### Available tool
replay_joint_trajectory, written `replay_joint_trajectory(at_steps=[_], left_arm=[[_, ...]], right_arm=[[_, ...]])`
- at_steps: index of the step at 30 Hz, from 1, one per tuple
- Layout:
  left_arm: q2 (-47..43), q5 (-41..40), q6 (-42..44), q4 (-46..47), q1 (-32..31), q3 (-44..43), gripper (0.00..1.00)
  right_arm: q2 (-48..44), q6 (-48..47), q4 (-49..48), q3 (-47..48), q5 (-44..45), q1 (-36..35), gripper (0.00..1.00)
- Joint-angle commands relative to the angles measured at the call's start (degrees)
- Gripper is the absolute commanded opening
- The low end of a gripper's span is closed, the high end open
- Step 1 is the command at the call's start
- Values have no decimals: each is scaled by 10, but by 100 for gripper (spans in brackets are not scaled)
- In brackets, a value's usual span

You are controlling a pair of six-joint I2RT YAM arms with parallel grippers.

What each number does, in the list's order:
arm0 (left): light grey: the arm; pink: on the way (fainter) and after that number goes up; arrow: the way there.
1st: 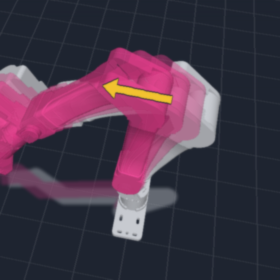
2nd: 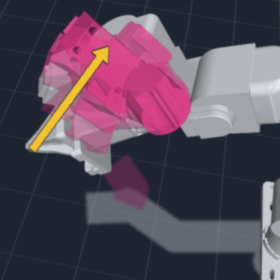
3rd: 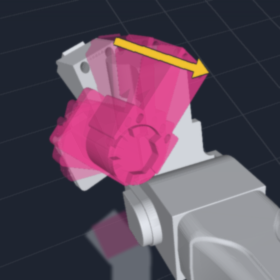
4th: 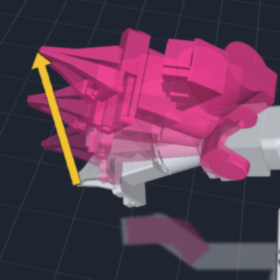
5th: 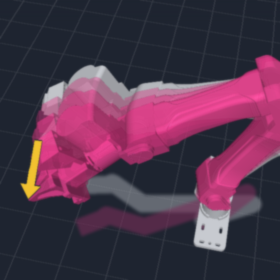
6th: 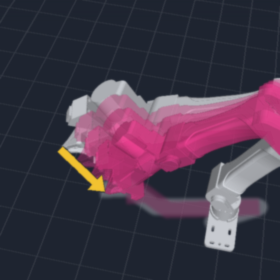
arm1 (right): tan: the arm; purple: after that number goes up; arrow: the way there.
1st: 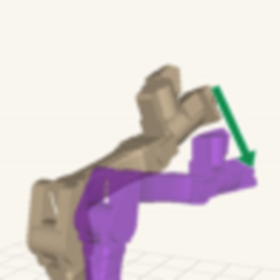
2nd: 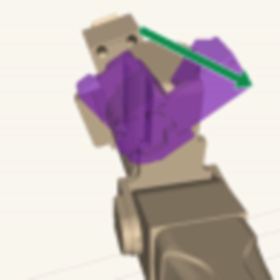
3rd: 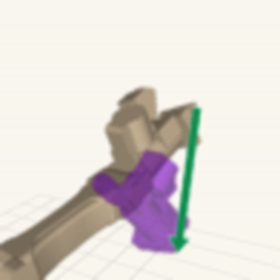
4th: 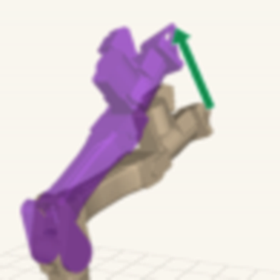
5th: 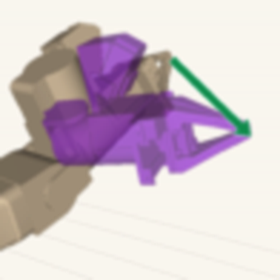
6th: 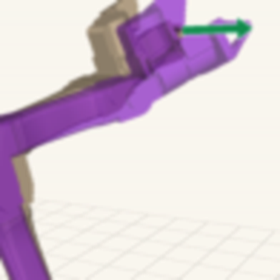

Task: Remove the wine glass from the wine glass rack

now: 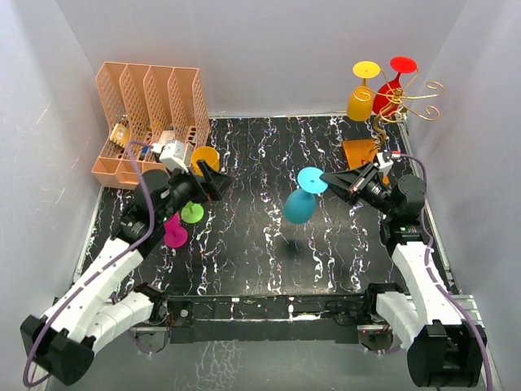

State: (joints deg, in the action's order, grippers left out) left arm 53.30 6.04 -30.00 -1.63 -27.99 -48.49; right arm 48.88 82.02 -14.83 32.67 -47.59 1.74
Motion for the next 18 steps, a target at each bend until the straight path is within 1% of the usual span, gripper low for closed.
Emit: replay_joint_trajectory(at_steps=[1, 3, 5, 9, 11, 14, 18], left_arm=[[-71, 100, -230, 72, -3, 69, 97], [-68, 137, -277, 93, -3, 79, 97], [-64, 167, -320, 136, -3, 98, 97], [-61, 212, -428, 329, -3, 177, 97], [-48, 232, -447, 382, -3, 189, 97], [-30, 258, -450, 404, -4, 187, 97], [-19, 260, -495, 491, -5, 207, 97]], right_arm=[[-14, 44, -125, 16, 20, -29, 8], [-7, 62, -150, 20, 36, -46, 8], [9, 97, -203, 22, 41, -65, 8], [49, 169, -341, 17, 46, -103, 8], [63, 206, -404, 12, 44, -109, 8], [72, 260, -479, 0, 58, -115, 8], [69, 291, -518, 2, 84, -124, 8]])
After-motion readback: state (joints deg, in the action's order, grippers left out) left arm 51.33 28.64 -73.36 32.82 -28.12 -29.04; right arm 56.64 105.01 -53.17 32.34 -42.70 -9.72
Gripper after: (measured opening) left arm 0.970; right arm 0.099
